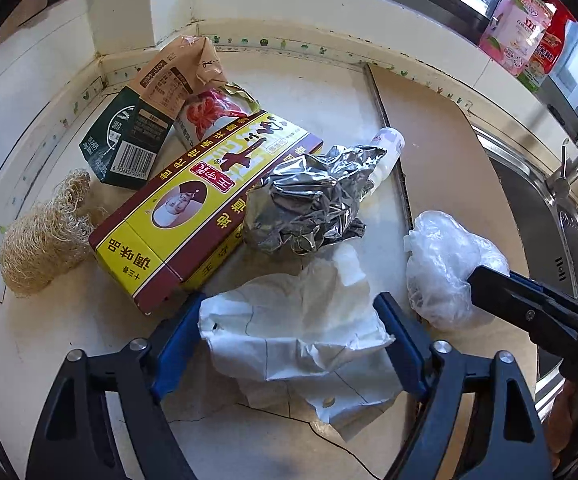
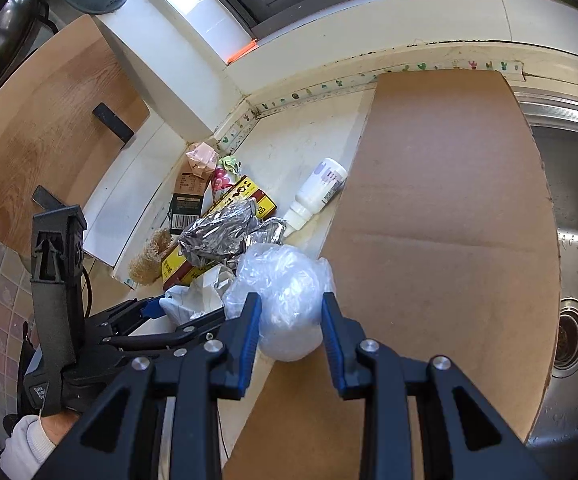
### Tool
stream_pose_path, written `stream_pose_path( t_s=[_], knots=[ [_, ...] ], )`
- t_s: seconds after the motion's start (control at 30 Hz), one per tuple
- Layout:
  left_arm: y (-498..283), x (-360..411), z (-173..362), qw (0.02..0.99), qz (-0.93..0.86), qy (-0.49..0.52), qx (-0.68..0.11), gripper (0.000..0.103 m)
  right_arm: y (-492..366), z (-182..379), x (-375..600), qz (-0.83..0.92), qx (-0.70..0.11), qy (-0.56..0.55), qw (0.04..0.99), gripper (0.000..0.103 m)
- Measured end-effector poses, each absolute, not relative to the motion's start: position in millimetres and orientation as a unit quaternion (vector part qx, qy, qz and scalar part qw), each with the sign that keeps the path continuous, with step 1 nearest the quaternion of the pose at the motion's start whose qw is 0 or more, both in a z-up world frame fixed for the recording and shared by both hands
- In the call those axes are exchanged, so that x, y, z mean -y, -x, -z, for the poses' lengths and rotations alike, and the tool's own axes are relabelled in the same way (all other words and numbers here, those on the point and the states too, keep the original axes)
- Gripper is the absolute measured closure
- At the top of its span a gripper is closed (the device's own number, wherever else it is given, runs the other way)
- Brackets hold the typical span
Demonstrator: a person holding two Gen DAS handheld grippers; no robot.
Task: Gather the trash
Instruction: 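Grasp the white tissue with the left gripper while the right gripper grasps the clear plastic bag, then lower the tissue and plastic bag over the bin and open both grippers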
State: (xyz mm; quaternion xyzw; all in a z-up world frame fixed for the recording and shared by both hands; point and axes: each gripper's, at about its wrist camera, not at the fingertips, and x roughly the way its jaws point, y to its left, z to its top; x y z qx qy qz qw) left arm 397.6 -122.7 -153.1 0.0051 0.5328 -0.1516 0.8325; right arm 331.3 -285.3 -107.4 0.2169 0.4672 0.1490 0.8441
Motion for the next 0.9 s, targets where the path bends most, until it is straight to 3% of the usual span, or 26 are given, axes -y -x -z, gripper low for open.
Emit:
stream_pose_path(
  t_s=[0.13,0.27,0.9],
  knots=[
    [-391,127,147,0.839,0.153,-0.009,-0.522,0.036,-329,106,285,-0.148,-0.467,-0.215,0.845,0.073],
    [-378,125,135,0.845,0.153,-0.022,-0.511,0.039,-321,100,283,-0.147,-0.464,-0.215,0.847,0.073],
    [-234,54,21,0.865,0.193,-0.032,-0.462,0.04,-200,13,245,-0.194,-0.419,-0.181,0.869,0.073]
  ],
)
